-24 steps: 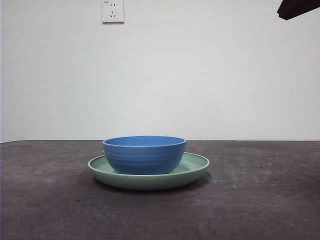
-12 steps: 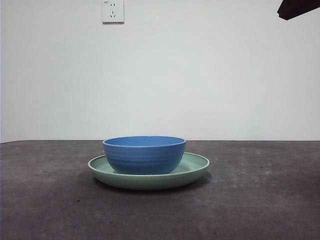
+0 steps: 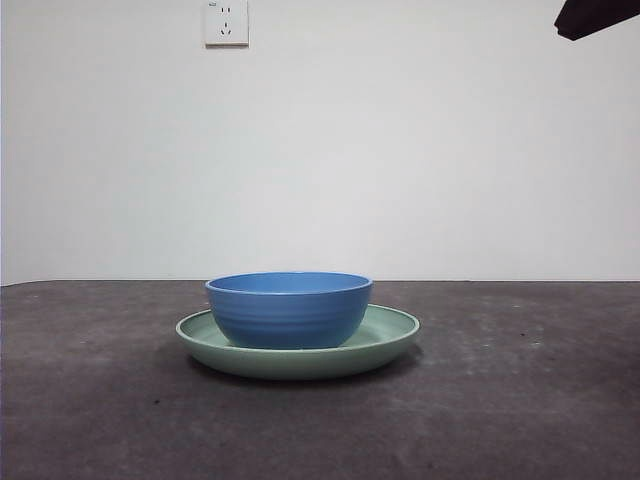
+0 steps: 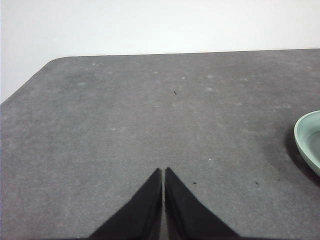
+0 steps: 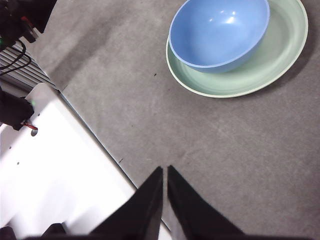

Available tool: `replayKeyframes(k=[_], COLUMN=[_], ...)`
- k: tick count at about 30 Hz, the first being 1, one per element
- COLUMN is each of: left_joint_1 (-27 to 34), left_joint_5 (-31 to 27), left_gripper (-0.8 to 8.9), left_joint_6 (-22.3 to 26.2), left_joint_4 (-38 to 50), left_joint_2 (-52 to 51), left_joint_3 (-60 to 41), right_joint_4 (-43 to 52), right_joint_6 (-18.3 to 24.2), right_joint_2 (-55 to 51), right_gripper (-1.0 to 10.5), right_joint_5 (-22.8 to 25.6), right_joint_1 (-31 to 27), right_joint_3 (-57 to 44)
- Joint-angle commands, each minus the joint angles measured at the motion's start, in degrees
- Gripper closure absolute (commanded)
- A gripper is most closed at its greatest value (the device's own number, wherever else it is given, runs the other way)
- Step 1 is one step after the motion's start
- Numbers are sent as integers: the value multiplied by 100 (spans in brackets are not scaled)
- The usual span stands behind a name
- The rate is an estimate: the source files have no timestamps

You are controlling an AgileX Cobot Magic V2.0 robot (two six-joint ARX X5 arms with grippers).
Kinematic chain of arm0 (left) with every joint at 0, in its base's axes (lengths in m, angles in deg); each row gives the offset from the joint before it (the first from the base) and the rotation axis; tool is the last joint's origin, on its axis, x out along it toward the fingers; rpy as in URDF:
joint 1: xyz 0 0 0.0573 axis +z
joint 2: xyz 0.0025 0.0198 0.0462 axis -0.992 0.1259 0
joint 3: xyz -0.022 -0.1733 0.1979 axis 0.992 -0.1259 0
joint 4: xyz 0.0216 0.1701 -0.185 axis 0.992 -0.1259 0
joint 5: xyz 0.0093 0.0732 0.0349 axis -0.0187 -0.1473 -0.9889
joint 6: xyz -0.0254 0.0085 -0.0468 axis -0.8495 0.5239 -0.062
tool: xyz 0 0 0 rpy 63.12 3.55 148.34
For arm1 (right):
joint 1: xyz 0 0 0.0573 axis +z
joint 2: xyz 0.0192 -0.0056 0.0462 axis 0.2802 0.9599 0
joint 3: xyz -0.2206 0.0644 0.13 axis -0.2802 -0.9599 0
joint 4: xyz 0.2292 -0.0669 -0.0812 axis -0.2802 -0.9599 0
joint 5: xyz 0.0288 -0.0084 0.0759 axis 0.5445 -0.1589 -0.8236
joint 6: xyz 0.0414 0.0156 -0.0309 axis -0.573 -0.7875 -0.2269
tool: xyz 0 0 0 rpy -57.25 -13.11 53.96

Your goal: Pick up the blue bowl, put it on the green plate, put it on desk

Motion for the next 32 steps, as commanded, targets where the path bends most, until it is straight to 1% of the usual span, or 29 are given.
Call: replayKeyframes(k=[1,17,20,21,23,27,30,32], left_joint_1=[15,15,15,15,15,15,15,15], left_joint_5=[-11,-11,-11,-11,-11,-11,-11,-11], left_gripper=[804,804,804,804,804,804,804,804], left_joint_6=[-37,-37,-37,-37,-37,-37,-35,-35], left_joint_4=[-44,-44,-46,-46,-46,-46,-46,-46], left_joint_2=[-13,-13,-13,-13,-13,-13,-13,-13], left_joint_3=[-120,-120,-120,-120,-118,-118,-118,-118], right_joint_4=[59,59,107,195,485,1528,2323,2844], right_joint_6=[70,70,520,562,557,562,560,560], right_joint_2=[31,-61,-317,-433,-682,-1517,-2068,-2433], right_gripper=[939,939,939,939,939,939,939,939], right_joint_5=[-13,-7,-15,-15,-15,66,380,544], right_joint_1=[39,7,-321,-481,-820,-1753,-2267,-2472], right_joint_3=[96,96,94,76,4,-490,-1036,-1467])
